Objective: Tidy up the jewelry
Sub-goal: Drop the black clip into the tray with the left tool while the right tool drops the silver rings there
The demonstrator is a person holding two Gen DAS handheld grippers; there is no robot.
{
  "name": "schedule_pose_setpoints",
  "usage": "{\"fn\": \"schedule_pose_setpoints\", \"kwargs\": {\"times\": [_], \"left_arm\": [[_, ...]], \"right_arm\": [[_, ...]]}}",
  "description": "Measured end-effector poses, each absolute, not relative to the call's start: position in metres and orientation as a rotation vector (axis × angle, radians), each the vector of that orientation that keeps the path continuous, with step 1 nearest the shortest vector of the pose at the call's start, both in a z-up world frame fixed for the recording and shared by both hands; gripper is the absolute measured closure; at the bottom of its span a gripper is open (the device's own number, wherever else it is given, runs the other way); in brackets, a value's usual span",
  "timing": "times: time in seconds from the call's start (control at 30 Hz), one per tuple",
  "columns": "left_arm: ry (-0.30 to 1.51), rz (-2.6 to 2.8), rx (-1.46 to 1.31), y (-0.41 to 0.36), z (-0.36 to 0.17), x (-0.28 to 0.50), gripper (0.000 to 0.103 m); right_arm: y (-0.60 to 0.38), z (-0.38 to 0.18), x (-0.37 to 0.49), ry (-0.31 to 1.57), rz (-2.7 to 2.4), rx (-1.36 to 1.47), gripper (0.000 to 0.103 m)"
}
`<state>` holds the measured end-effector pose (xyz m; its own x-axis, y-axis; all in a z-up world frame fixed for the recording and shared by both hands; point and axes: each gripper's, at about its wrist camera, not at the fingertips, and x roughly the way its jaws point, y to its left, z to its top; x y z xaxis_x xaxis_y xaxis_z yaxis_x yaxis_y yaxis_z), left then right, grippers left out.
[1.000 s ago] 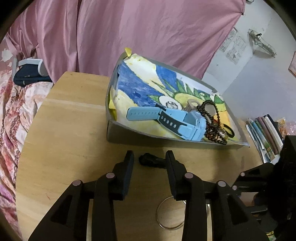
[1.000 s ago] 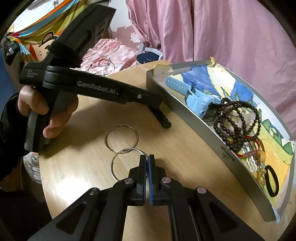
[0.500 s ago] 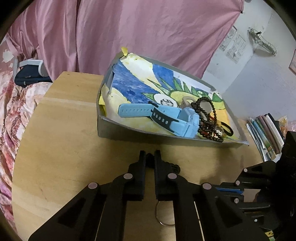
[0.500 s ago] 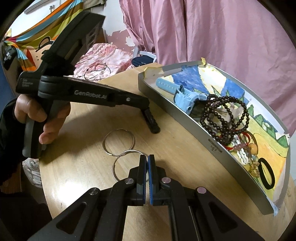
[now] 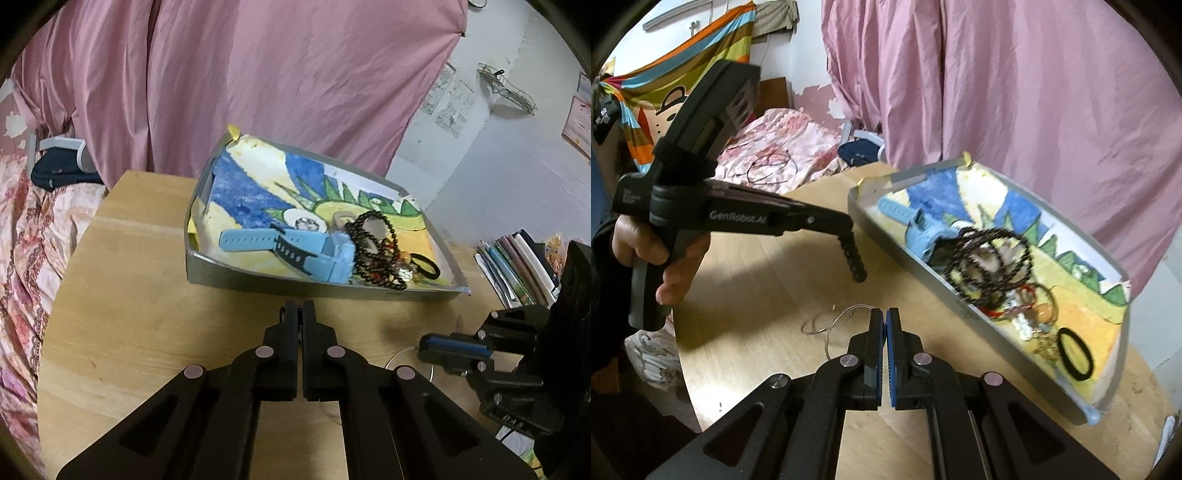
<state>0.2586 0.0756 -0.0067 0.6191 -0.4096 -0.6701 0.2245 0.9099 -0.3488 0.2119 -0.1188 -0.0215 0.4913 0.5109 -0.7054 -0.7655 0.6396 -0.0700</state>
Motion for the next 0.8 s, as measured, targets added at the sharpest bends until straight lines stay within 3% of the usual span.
{"fn": "schedule_pose_setpoints", "kwargs": {"times": [0.47,0.8], "left_arm": [[0.668,-0.337,-0.226,0.067,0.044,0.274,0.103],[0.687,-0.255,-0.254,0.057,0.016,0.332,0.103]], "right_arm": [[-0.160,0.046,0.235,0.510,0.636,-0.341,0.100],[-0.184,0.031,0.302,0.529,0.478,-0.230,0.101]]}}
